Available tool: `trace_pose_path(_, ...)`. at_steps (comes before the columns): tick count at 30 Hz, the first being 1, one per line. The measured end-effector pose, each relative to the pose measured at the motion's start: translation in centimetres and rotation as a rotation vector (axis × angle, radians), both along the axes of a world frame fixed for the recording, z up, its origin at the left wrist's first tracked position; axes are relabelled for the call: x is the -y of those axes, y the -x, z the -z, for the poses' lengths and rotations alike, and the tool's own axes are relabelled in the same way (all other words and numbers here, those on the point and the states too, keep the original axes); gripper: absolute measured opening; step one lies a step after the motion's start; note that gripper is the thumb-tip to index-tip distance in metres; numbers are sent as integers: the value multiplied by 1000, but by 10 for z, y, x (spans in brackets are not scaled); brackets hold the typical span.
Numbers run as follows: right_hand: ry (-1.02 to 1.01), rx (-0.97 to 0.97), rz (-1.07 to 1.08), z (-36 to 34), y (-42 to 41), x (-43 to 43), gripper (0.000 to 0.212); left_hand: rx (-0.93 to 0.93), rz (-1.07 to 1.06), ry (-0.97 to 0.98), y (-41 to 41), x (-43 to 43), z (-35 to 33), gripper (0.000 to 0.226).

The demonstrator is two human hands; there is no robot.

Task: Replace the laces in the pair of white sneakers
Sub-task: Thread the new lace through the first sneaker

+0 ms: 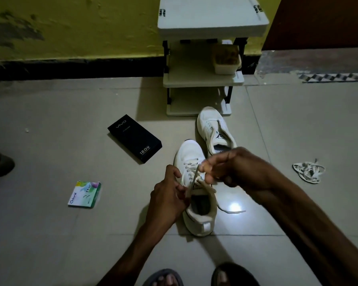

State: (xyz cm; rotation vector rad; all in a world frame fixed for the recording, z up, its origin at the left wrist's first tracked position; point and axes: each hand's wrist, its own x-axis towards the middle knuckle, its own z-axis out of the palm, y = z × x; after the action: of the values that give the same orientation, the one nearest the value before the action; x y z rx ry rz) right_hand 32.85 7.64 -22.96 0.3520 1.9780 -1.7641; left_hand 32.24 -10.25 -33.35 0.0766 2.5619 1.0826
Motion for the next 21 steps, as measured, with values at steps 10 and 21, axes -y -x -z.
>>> trace_pose_path(10,598,-129,133,-30,4,7,9,-24,77,79,4,-5,-1,54)
trace_pose_path(21,999,-28,216,-65,10,14,13,-165,43,104,-5,-6,7,30)
